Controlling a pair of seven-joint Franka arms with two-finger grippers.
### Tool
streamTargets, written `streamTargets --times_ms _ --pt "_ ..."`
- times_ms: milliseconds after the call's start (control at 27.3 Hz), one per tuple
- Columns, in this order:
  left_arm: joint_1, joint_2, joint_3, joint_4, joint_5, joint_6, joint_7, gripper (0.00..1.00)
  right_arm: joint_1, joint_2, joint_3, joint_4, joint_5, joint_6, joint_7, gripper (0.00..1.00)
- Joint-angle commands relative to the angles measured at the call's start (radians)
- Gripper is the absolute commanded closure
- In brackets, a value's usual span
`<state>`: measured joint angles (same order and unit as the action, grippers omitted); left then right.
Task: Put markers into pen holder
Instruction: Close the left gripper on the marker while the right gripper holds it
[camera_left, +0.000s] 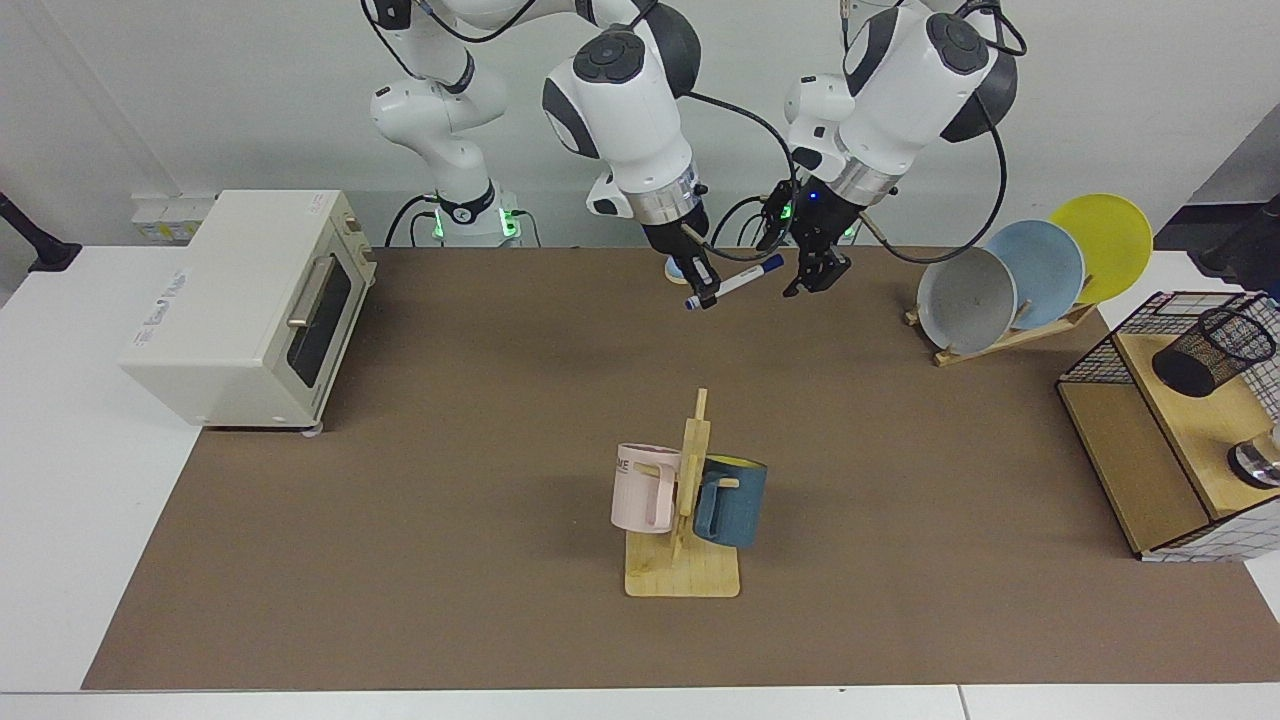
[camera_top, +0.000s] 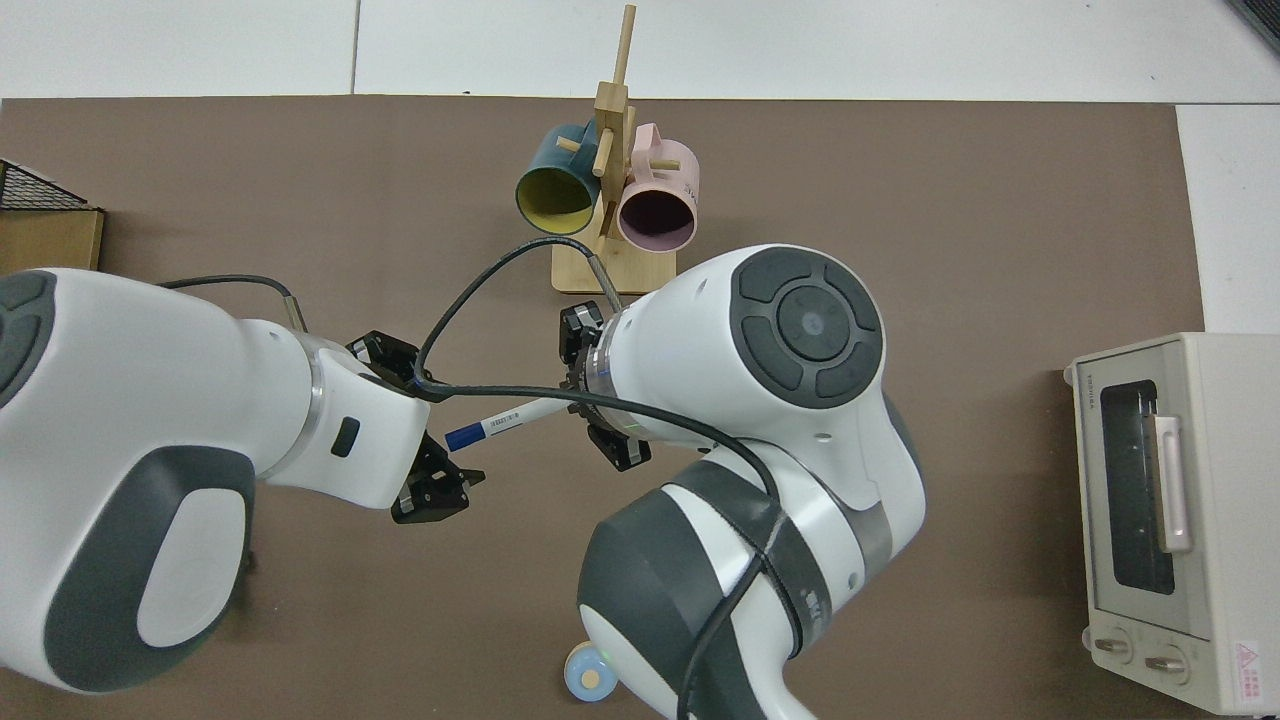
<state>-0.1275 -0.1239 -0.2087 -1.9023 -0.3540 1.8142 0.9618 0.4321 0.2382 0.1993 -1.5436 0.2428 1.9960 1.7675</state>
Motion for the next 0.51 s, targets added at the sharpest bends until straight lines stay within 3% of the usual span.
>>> streamTargets --times_ms 0,366,439,476 --pt "-0.014 -0.034 0.006 -0.04 -0.016 0.027 -0.012 0.22 0.002 0.0 -0.003 -0.009 0.049 0.015 0.018 1.0" --pt "-0.014 -0.034 0.005 -0.041 -0.016 0.025 -0.015 0.25 0.004 -0.005 -0.003 -0.023 0.053 0.017 0.017 1.0" --pt "-0.014 -0.034 0.003 -0.041 -0.016 0.025 -0.017 0.31 0.005 -0.007 -0.003 -0.029 0.05 0.018 0.015 1.0" --pt "-0.014 -0.034 0.003 -0.041 -0.016 0.025 -0.024 0.38 0.005 -0.007 -0.003 -0.03 0.05 0.02 0.015 1.0"
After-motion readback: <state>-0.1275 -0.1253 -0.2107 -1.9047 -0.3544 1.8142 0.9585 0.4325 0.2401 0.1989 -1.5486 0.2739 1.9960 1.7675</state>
